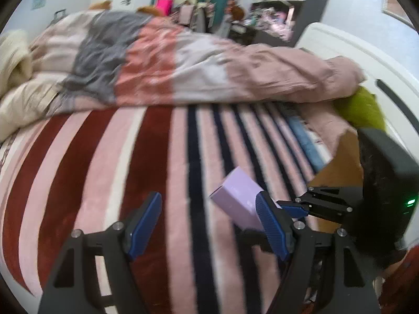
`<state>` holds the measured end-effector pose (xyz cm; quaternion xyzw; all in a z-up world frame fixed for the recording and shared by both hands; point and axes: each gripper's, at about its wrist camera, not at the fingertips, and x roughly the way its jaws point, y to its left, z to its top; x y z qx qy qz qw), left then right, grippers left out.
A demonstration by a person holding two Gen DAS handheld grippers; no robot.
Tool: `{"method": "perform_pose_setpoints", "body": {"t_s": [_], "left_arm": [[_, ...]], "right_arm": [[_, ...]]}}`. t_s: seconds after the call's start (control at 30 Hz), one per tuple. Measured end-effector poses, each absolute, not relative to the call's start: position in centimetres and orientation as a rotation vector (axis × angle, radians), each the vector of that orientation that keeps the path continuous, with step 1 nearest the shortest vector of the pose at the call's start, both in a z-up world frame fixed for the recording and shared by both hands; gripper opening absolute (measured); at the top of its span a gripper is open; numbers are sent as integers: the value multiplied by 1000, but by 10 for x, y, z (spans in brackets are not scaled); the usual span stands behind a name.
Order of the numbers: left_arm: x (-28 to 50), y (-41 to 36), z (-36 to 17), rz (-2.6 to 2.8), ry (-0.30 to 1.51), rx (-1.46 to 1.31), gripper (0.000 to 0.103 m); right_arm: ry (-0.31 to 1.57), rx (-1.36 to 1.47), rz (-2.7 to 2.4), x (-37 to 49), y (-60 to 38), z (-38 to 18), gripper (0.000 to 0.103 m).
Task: Organize rigid objects
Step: 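Lower the lilac box into the cardboard box and open the right gripper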
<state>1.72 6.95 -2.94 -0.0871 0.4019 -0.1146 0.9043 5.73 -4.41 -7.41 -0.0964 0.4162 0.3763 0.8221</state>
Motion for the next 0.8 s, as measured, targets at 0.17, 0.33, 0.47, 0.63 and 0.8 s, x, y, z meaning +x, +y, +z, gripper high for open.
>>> {"method": "perform_pose_setpoints", "body": {"t_s": [0.17,0.33,0.47,0.63,0.8], "left_arm": [[19,28,8,-393,771,-187,71],[27,-32,32,-537,755,-153,69],[40,-81,39,-594,768,-97,59],[58,-142,40,-687,805,-52,59],[73,-193,29,-741,858,1,59]], "right_arm": [[808,-224,872,34,-70,-17,33],[745,-224,868,20,-112,15,33],[721,-199,813,10,-152,25,33],[729,-136,731,9,-205,29,33],[769,-88,658,14,-252,21,33]]}}
